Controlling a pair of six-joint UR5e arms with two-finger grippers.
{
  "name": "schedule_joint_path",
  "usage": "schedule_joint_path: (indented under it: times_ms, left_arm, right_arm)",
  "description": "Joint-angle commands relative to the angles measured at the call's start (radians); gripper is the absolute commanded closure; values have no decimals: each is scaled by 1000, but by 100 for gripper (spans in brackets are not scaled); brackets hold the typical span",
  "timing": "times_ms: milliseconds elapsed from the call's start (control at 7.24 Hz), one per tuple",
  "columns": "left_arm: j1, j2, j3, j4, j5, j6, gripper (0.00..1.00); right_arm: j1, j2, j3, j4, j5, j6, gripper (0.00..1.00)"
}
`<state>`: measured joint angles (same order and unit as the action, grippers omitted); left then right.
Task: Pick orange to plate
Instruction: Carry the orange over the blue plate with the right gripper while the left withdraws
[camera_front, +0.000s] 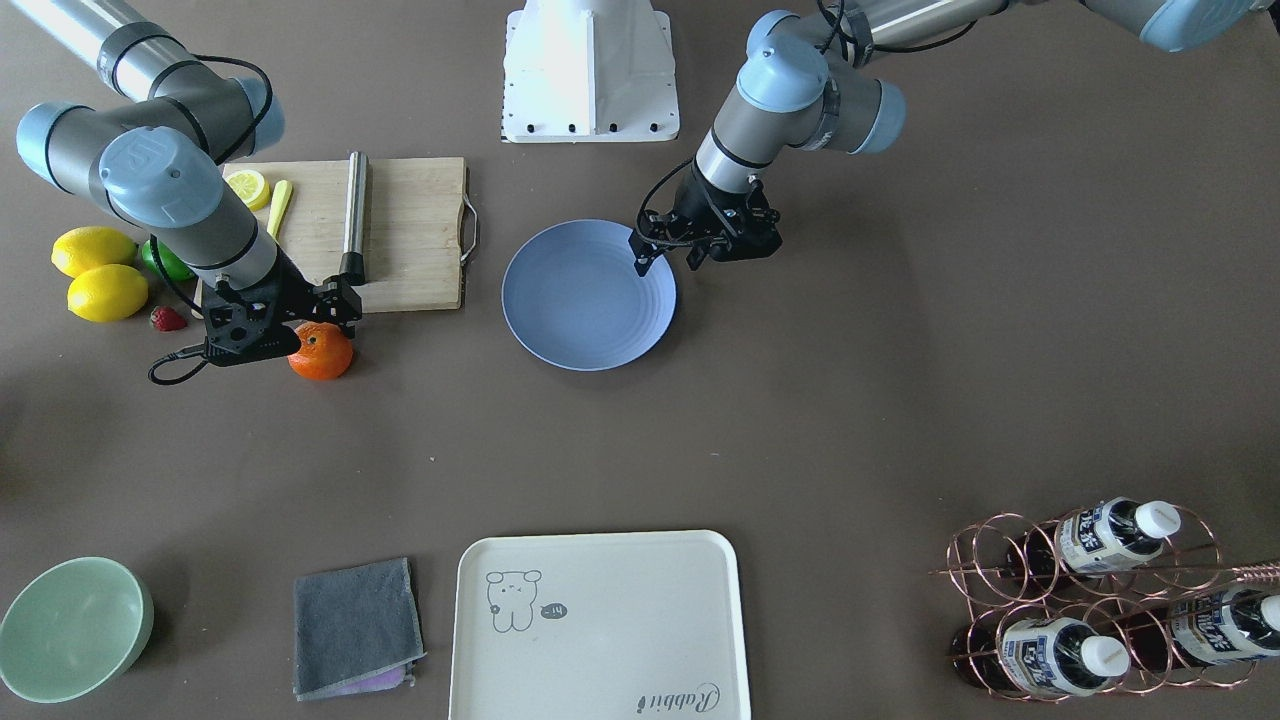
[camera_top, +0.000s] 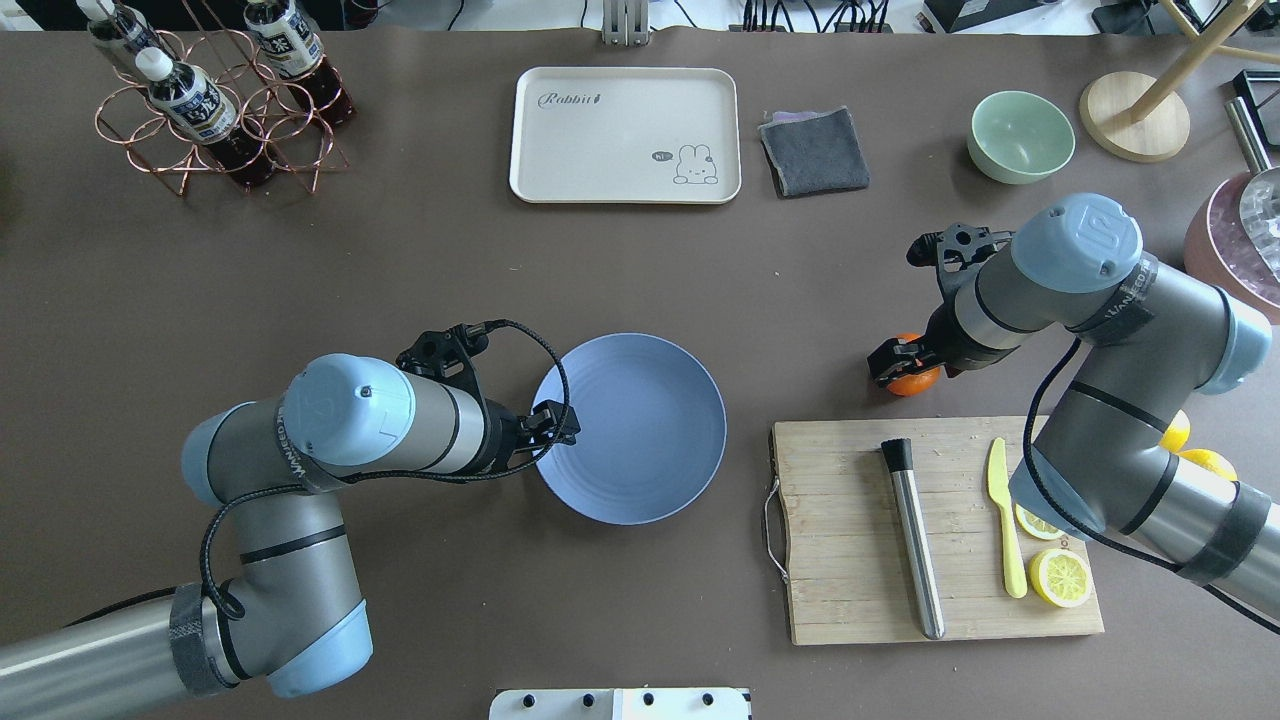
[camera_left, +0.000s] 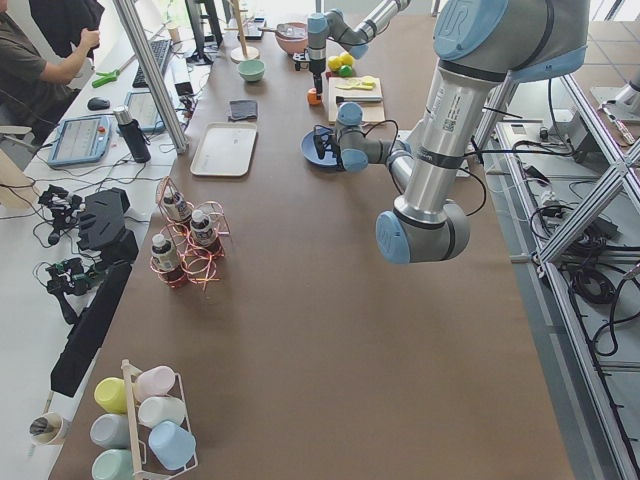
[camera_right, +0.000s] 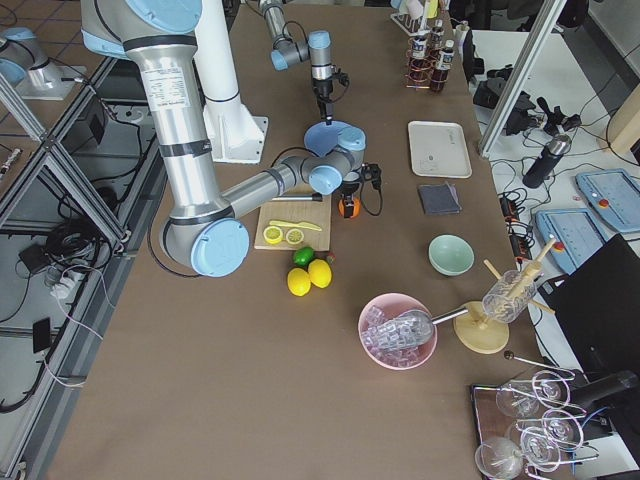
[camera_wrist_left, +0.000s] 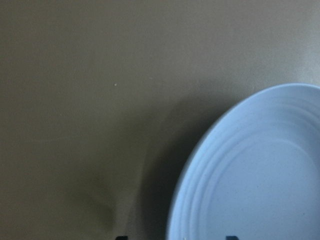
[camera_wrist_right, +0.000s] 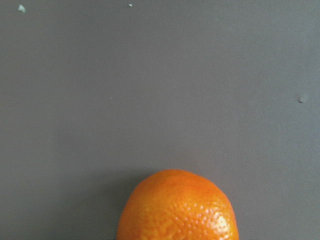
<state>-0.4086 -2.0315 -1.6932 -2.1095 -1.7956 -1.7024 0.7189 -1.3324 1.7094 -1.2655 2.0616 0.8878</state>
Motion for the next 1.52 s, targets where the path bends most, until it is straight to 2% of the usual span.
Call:
schedule_joint_path:
  times_ms: [0, 138, 276, 415, 553, 691, 829, 967, 1106, 1382]
  left_arm:
    - [1, 0, 1, 0, 19, 1, 3]
    - [-1, 1, 1, 0, 19, 1, 3]
    - [-2, -3, -6, 0, 19, 1, 4]
    - [-13, -3, -19, 0, 19, 3, 4]
    - [-63, 10, -37, 3, -13, 15, 3]
    - [-115, 19, -30, 5, -75, 99, 4]
    - [-187, 75, -32, 5, -161, 180, 3]
    - [-253, 124, -31, -1, -242, 258, 3]
    - [-268, 149, -32, -3, -252, 304, 3]
    - [-269, 145, -34, -1, -252, 305, 3]
  right_arm:
    - [-1, 12, -1, 0, -5, 6, 92]
    - [-1, 27, 6, -2, 3, 8, 100]
    - [4, 50, 42, -14, 8, 25, 100]
    - [-7, 92, 115, -53, 8, 140, 100]
    - [-60, 167, 137, -107, -12, 245, 100]
    - [-166, 241, 131, -118, -100, 346, 100]
    - [-255, 284, 118, -120, -169, 399, 100]
    - [-303, 336, 63, -120, -210, 434, 100]
    - [-328, 411, -32, -118, -256, 457, 100]
    - [-329, 426, -76, -117, -259, 448, 100]
